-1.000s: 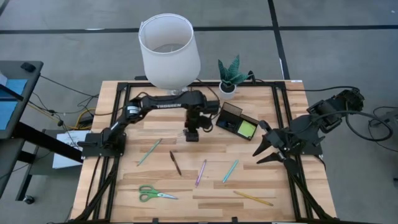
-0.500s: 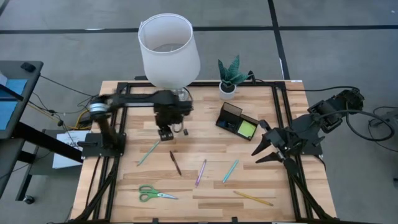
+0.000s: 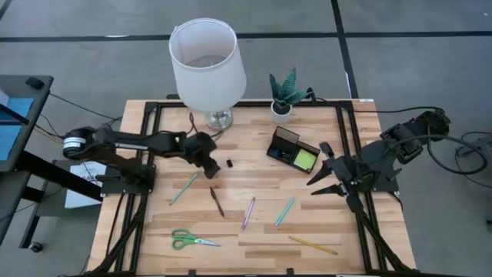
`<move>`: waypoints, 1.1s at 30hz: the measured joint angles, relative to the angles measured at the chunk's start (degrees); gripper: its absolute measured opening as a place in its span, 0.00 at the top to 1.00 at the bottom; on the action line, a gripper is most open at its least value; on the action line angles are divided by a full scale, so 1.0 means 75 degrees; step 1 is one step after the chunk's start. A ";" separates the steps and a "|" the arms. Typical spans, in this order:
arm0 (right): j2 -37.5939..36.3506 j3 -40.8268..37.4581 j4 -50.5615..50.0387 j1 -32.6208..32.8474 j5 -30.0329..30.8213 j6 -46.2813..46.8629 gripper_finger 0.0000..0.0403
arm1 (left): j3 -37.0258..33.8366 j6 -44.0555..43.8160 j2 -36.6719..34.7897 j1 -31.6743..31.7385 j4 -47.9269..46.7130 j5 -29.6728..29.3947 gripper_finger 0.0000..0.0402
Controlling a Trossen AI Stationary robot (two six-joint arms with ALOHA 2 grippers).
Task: Pick and place office supplies into organizer
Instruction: Put the black binder clip into the black organizer
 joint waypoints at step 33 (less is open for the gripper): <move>0.0003 0.0000 0.0528 0.0000 -0.0003 0.0000 0.72 | 0.0782 0.2726 0.3200 -0.0154 0.1393 -0.1288 0.34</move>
